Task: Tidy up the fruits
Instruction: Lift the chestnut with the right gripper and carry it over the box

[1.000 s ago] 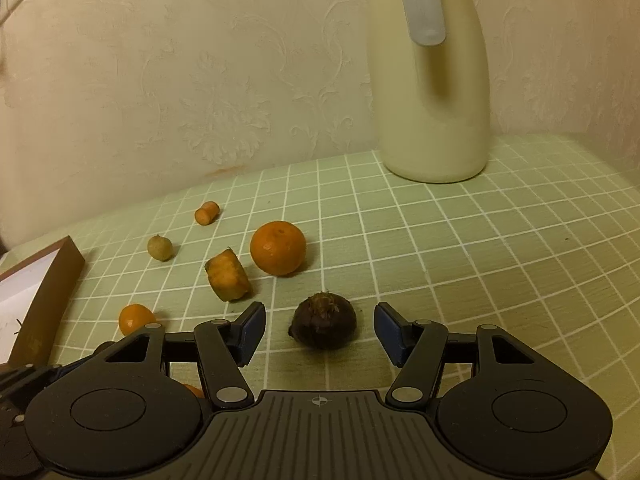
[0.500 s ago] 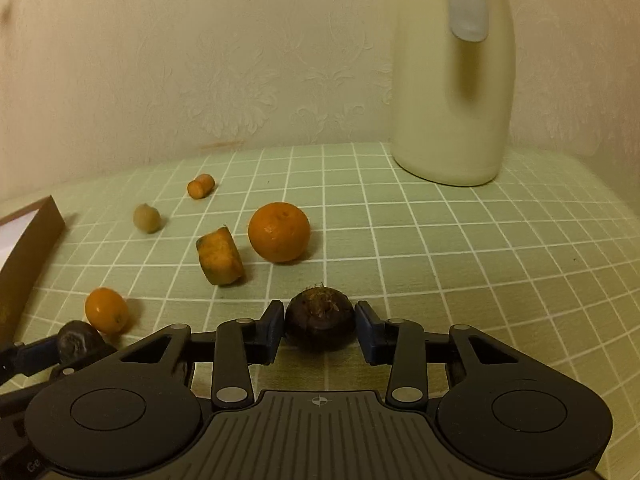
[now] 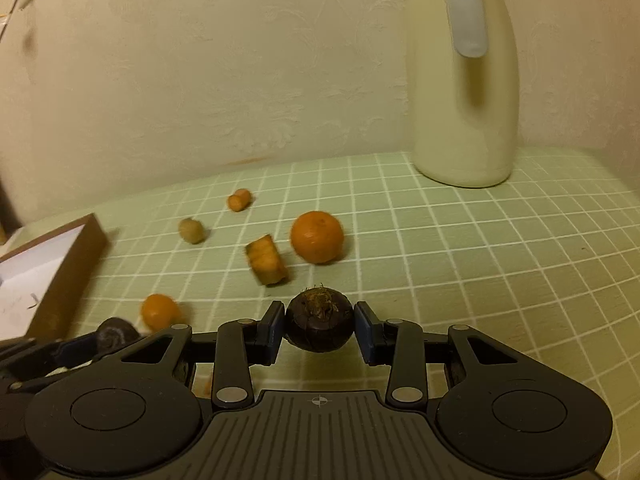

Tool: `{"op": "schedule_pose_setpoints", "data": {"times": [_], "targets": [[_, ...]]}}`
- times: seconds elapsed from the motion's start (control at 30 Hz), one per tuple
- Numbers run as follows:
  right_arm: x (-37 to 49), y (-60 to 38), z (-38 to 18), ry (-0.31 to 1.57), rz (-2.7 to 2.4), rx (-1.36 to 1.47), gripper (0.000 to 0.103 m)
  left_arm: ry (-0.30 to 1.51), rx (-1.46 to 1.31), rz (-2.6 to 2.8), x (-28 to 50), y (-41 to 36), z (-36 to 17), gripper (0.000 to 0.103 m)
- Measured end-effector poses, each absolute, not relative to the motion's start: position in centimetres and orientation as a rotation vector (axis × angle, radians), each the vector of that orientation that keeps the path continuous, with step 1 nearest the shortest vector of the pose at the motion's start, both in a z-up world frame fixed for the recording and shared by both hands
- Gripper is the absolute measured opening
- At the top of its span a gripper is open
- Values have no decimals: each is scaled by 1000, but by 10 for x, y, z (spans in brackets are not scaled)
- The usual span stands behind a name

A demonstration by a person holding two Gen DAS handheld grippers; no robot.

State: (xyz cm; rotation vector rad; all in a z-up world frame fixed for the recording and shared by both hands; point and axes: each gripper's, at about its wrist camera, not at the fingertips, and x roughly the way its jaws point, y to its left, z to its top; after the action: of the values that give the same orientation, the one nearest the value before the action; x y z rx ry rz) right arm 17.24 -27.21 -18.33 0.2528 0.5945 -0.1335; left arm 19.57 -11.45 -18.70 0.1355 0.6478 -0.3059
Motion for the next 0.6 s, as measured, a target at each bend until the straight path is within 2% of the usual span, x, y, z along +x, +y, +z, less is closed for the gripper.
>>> {"op": "schedule_pose_setpoints", "data": {"times": [0.6], "targets": [[134, -231, -159, 557, -20, 179, 38, 641, 122, -304, 164, -88, -167, 26]]}}
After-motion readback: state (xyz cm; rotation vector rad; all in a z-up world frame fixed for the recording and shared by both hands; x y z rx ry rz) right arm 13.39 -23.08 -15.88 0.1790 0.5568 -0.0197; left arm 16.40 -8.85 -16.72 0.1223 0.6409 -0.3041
